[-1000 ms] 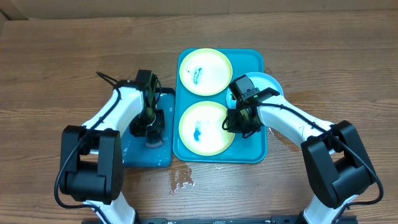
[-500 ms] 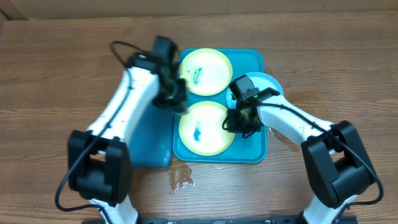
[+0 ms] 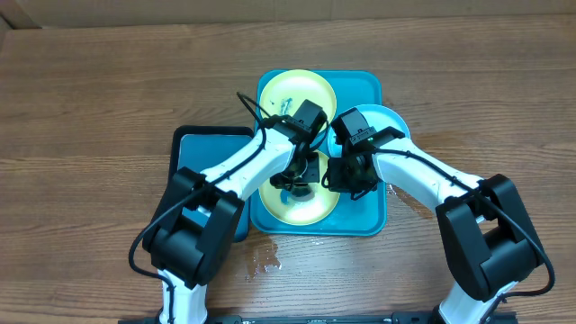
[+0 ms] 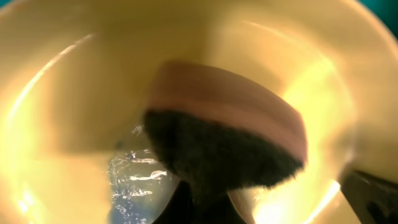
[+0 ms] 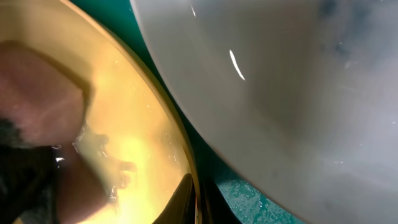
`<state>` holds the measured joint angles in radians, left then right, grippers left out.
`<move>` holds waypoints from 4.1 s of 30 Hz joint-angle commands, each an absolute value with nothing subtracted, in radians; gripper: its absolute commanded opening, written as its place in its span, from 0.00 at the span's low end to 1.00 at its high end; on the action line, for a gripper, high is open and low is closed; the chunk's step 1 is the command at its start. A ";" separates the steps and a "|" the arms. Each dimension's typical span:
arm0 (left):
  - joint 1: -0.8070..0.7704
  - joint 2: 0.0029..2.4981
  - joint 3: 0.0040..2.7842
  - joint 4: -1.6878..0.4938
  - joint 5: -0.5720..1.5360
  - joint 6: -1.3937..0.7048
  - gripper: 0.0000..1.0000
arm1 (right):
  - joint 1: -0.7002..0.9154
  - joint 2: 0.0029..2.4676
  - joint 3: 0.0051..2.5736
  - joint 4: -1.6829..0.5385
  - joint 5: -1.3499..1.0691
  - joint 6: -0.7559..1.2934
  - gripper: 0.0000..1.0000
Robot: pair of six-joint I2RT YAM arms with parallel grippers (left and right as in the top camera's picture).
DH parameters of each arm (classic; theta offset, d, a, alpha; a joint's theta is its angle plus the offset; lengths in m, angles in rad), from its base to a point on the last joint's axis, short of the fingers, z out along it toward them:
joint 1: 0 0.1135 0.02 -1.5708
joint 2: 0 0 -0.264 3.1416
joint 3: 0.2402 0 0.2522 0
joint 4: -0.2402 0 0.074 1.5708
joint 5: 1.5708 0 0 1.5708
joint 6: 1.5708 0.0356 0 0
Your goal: Clean dirty plates on tray and stack at the side
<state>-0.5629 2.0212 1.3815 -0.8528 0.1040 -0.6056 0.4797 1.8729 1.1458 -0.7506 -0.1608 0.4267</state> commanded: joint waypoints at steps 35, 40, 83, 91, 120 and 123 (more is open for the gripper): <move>-0.575 2.187 1.510 -1.149 0.060 -0.514 0.04 | 0.477 1.874 1.124 -0.752 -0.135 0.443 0.04; -0.574 2.188 1.508 -1.170 -0.274 -0.574 0.04 | 0.477 1.874 1.124 -0.752 -0.135 0.443 0.04; -0.456 2.165 1.508 -1.088 -0.051 -0.580 0.04 | 0.477 1.874 1.124 -0.750 -0.144 0.446 0.04; -0.418 2.056 1.508 -1.145 -0.186 -0.599 0.04 | 0.477 1.874 1.124 -0.749 -0.150 0.446 0.04; -0.157 1.674 1.150 -1.013 -0.121 -0.474 0.38 | 0.477 1.874 1.124 -0.750 -0.147 0.440 0.07; -0.141 1.640 1.272 -1.131 -0.120 -0.474 0.44 | 0.476 1.869 1.155 -0.796 -0.147 0.442 0.04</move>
